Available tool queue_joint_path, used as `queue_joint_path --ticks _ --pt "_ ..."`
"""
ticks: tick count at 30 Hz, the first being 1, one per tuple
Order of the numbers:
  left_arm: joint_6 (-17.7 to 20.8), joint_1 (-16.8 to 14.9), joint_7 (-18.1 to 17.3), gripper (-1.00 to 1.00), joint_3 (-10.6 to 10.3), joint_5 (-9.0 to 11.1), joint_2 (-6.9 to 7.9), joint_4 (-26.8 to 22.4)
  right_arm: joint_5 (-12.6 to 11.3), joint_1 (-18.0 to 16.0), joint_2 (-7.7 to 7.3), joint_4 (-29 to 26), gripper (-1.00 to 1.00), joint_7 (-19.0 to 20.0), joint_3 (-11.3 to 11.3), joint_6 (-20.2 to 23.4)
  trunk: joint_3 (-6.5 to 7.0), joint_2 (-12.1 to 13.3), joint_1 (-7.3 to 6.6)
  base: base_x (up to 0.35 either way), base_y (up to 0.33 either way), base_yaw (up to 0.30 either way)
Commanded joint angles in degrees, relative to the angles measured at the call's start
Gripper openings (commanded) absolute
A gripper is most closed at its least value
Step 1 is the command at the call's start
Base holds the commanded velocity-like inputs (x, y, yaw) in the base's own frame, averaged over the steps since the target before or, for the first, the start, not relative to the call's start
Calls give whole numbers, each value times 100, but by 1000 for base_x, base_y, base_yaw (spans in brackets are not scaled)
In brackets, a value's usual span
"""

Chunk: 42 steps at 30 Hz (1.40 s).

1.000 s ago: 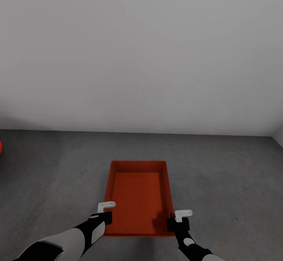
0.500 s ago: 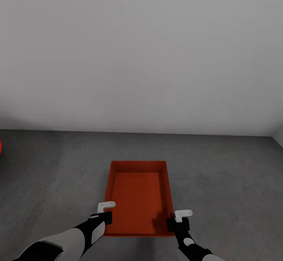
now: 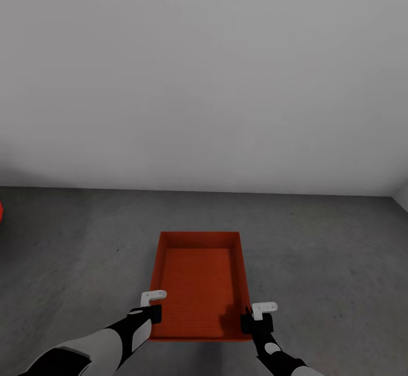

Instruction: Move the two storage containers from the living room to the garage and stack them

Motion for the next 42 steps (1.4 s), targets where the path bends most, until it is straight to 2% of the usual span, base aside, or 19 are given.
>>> queue_joint_path --ticks 1,29,38,42 --pt "-4 -6 46 -100 334 34 -2 -3 -37 -2 0 7 -100 -69 3 -17 -4 -3 0 0 -30 0" --pt "-1 -6 46 -100 331 38 -2 -3 -36 -2 0 7 -100 -69 3 -17 -4 -3 0 0 -14 0" --pt "0 -6 47 -100 333 43 -2 -2 -37 -2 0 7 -100 -69 3 -17 -166 -364 197 0 0 0" --pt "-3 -6 47 -100 336 40 -2 -3 -37 -2 0 7 -100 -69 3 -17 -166 -364 197 0 0 0"
